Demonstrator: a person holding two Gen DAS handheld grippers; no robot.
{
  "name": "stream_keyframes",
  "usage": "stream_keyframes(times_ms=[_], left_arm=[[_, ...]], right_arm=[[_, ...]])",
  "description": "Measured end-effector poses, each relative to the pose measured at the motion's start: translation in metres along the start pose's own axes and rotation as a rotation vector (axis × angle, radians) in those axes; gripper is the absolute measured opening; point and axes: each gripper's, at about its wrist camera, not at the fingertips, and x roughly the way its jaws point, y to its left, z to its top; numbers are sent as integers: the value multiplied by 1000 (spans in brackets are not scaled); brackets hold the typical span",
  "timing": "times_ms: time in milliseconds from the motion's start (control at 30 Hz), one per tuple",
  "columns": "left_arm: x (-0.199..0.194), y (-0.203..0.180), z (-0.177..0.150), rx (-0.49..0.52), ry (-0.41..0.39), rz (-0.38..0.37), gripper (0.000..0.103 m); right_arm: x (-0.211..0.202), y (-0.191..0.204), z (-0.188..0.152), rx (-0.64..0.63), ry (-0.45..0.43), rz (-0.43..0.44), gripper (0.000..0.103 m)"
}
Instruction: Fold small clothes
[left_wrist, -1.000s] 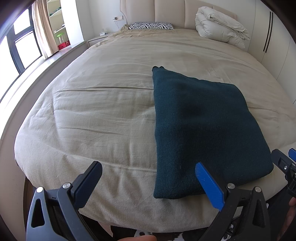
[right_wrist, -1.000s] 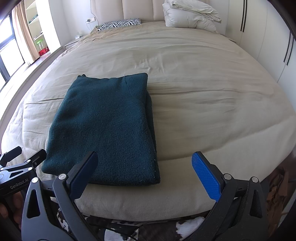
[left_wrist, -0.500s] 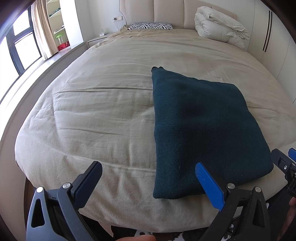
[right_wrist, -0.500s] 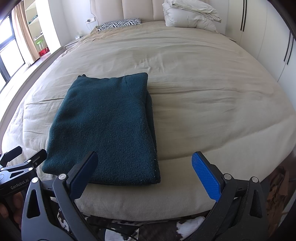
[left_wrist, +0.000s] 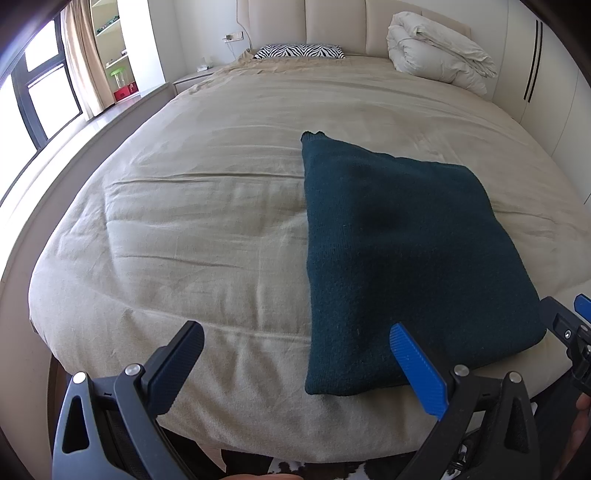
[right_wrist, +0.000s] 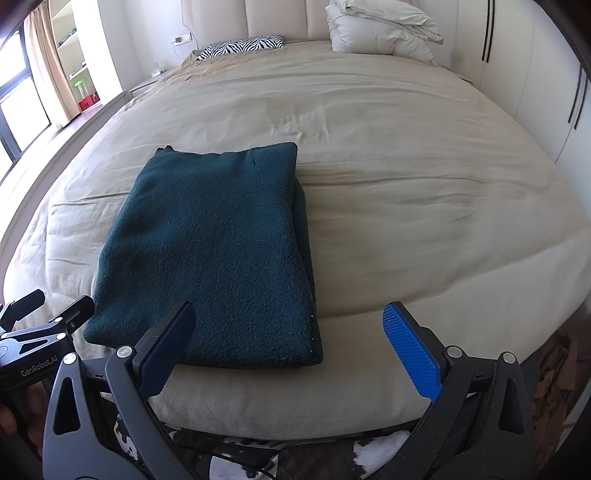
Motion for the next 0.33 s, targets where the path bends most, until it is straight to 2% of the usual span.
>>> stream_keyframes(times_ms=[333], left_arm=[[2, 0, 0, 1, 1, -3, 103]], right_arm=[[1, 2, -3, 4, 3, 0, 103]])
